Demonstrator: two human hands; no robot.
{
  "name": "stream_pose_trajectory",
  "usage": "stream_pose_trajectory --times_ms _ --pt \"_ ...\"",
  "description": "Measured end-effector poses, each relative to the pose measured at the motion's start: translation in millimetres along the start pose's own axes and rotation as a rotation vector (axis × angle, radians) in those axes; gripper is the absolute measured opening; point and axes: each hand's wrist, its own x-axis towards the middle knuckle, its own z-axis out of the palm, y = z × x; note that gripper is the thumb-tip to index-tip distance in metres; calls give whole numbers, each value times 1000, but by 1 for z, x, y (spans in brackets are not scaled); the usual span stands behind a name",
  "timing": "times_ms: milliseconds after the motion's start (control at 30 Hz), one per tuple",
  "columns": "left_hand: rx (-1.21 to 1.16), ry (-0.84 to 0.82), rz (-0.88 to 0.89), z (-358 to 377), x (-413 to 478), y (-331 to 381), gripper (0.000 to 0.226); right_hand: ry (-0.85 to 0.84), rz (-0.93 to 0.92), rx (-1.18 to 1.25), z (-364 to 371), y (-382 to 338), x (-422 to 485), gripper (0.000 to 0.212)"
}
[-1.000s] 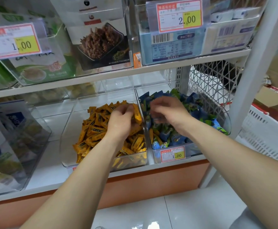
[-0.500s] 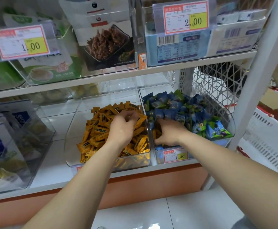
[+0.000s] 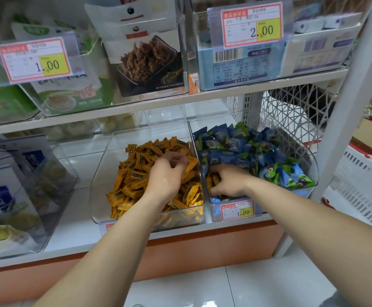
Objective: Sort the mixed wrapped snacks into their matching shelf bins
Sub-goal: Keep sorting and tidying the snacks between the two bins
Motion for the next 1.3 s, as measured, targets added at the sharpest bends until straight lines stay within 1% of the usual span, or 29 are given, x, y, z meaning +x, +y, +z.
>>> stream_pose_trajectory --times_ms 67,133,233,300,367,433,533,633,700,733,800,867,967,1033,1133,1167,1233,1300 --pt "-4 0 -1 -1 0 1 11 -11 9 100 -5 1 -1 61" --pt "-3 0 -3 -3 0 2 8 -29 -1 166 -13 2 -4 55" --pt "-17 -2 0 -5 0 3 10 -11 -42 283 -23 2 -7 24" --pt "-36 -4 0 -5 -1 4 14 28 -75 332 -27 0 -10 12" --pt "-76 -20 -19 -4 -1 7 17 73 -85 330 -30 0 -11 11" --pt "-183 -52 -64 -3 -3 12 16 125 -87 323 -33 1 -11 11" --pt "-274 -62 -90 -1 -3 17 17 248 -54 349 -39 3 -13 17" --pt "-349 -74 -124 0 -3 21 31 377 -70 470 -47 1 -18 16" --pt "-420 -93 -162 -1 -3 24 35 407 -94 589 -51 -2 -24 14" --pt "-465 -101 -174 -1 -4 25 33 394 -111 688 -52 -5 -28 13" --pt "-556 -118 -179 0 -5 28 22 327 -156 887 -52 -13 -37 11" --pt "-580 -126 -163 1 -7 33 16 260 -189 980 -50 -22 -42 11" --pt "-552 -135 -110 3 -11 42 18 188 -230 1072 -46 -35 -45 13" --pt "-619 -139 -138 1 -14 46 14 203 -251 1091 -45 -42 -47 13" --pt "-742 -182 -234 -5 -17 51 5 268 -284 1036 -43 -47 -49 15" --pt "-761 -215 -243 -5 -18 51 10 293 -290 1001 -42 -49 -49 15" --pt "-745 -246 -222 -4 -20 51 31 353 -286 913 -40 -54 -49 16" --pt "-707 -217 -179 -3 -22 48 41 414 -267 829 -39 -59 -47 20"
